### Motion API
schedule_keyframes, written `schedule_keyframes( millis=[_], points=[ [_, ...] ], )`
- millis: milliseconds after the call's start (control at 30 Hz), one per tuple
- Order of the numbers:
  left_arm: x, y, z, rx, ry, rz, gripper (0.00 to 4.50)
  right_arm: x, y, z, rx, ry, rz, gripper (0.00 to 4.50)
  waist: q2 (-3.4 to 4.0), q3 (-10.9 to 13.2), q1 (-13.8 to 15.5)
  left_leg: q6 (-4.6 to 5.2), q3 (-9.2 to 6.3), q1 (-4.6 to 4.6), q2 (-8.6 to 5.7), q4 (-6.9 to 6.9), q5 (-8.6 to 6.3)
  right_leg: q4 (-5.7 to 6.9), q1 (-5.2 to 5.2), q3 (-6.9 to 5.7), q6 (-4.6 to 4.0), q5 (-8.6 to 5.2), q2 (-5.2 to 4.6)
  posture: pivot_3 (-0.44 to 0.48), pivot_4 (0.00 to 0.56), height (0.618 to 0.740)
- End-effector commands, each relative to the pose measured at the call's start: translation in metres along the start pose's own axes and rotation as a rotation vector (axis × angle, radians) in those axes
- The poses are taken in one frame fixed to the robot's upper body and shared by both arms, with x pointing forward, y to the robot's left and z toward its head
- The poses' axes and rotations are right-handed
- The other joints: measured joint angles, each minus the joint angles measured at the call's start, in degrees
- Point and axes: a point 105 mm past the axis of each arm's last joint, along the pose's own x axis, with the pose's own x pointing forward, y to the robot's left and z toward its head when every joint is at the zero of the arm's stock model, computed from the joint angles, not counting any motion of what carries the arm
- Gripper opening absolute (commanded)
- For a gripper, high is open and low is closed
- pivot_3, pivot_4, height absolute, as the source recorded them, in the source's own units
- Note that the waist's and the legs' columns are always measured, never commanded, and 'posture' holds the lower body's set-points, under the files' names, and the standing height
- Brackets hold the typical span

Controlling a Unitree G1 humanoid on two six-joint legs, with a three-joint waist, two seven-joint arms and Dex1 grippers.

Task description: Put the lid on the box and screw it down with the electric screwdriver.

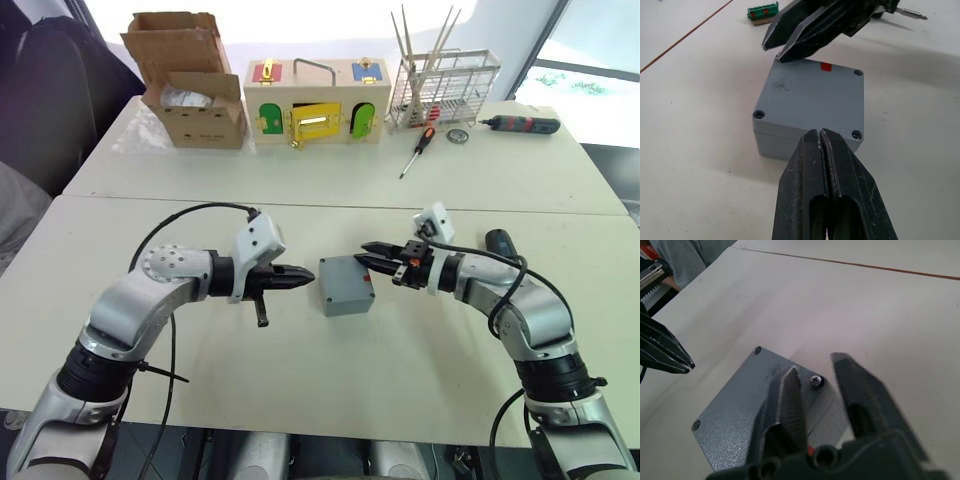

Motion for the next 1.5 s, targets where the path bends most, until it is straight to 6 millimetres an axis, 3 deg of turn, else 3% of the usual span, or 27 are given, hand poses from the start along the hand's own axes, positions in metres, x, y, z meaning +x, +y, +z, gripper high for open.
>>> schedule_keyframes(
  millis=[33, 167, 333, 433, 500, 633, 933, 1133, 1300, 1500],
  points=[
    [-0.001, 0.0, 0.005, 0.025, -0.014, 0.004, 0.0, -0.003, -0.001, 0.014, -0.033, -0.04, 0.003, 2.91, 0.0, 0.0, 0.0, 0.0, 0.0, 0.0, 0.0, 0.0, 0.0, 0.0, 0.0, 0.0, 0.0, 0.0, 0.0, 0.0, 0.15, 0.735],
    [-0.002, 0.001, 0.0, 0.01, -0.006, 0.012, 0.0, -0.011, -0.004, 0.026, -0.017, -0.08, -0.009, 4.48, 0.0, 0.0, 0.01, 0.0, 0.0, 0.0, 0.0, 0.0, 0.0, 0.0, 0.0, 0.0, 0.0, 0.0, 0.0, 0.0, 0.15, 0.735],
    [-0.004, 0.001, -0.015, 0.001, 0.042, 0.021, 0.0, -0.042, 0.016, 0.026, 0.084, -0.022, 0.122, 4.48, 0.01, 0.01, 0.23, 0.0, -0.04, -0.01, 0.0, -0.02, 0.0, -0.02, 0.01, 0.0, 0.0, 0.0, 0.0, 0.0, 0.15, 0.735],
    [-0.001, -0.001, -0.021, -0.003, 0.057, 0.018, 0.0, -0.054, 0.03, 0.015, 0.141, 0.065, 0.2, 4.48, 0.0, 0.0, 0.13, 0.02, -0.1, -0.01, 0.0, -0.01, -0.01, -0.07, 0.07, 0.0, 0.0, 0.0, 0.0, 0.0, 0.15, 0.735],
    [0.004, -0.001, -0.032, 0.02, 0.104, 0.021, 0.0, -0.058, 0.041, -0.004, 0.151, 0.164, 0.243, 4.48, 0.01, 0.0, 0.21, 0.03, -0.1, -0.01, 0.01, -0.01, -0.02, -0.07, 0.08, 0.0, 0.0, 0.0, 0.01, 0.0, 0.15, 0.735],
    [0.018, -0.004, -0.037, 0.025, 0.104, 0.004, 0.0, -0.05, 0.06, -0.028, 0.146, 0.254, 0.294, 4.48, 0.0, 0.0, 0.1, 0.08, -0.08, 0.01, 0.03, -0.01, -0.05, -0.07, 0.09, -0.01, 0.0, 0.0, 0.03, 0.0, 0.15, 0.735],
    [0.028, 0.003, -0.035, 0.059, 0.098, 0.025, 0.0, -0.04, 0.074, -0.028, 0.142, 0.237, 0.334, 4.48, -0.01, 0.0, 0.33, 0.04, -0.08, 0.0, 0.02, 0.02, -0.02, -0.06, 0.08, 0.0, 0.0, 0.0, 0.03, 0.0, 0.15, 0.735],
    [0.025, 0.007, -0.036, 0.068, 0.108, 0.035, 0.0, -0.051, 0.055, -0.034, 0.091, 0.31, 0.268, 4.48, -0.01, 0.0, 0.35, 0.03, -0.08, 0.0, 0.01, 0.02, -0.02, -0.06, 0.08, -0.01, 0.0, 0.0, 0.03, 0.0, 0.15, 0.735],
    [0.025, 0.007, -0.036, 0.07, 0.11, 0.032, 0.0, -0.047, 0.046, -0.033, 0.051, 0.294, 0.237, 4.48, -0.01, 0.0, 0.15, 0.04, -0.08, 0.0, 0.02, 0.02, -0.02, -0.06, 0.08, -0.02, 0.0, 0.0, 0.04, 0.0, 0.15, 0.735],
    [0.027, 0.006, -0.034, 0.069, 0.101, 0.031, 0.0, -0.029, 0.056, -0.027, 0.024, 0.25, 0.293, 4.48, -0.01, 0.0, 0.22, 0.03, -0.1, 0.0, 0.03, 0.01, -0.02, -0.05, 0.06, -0.03, 0.0, 0.0, 0.04, 0.0, 0.15, 0.735]
  ],
)
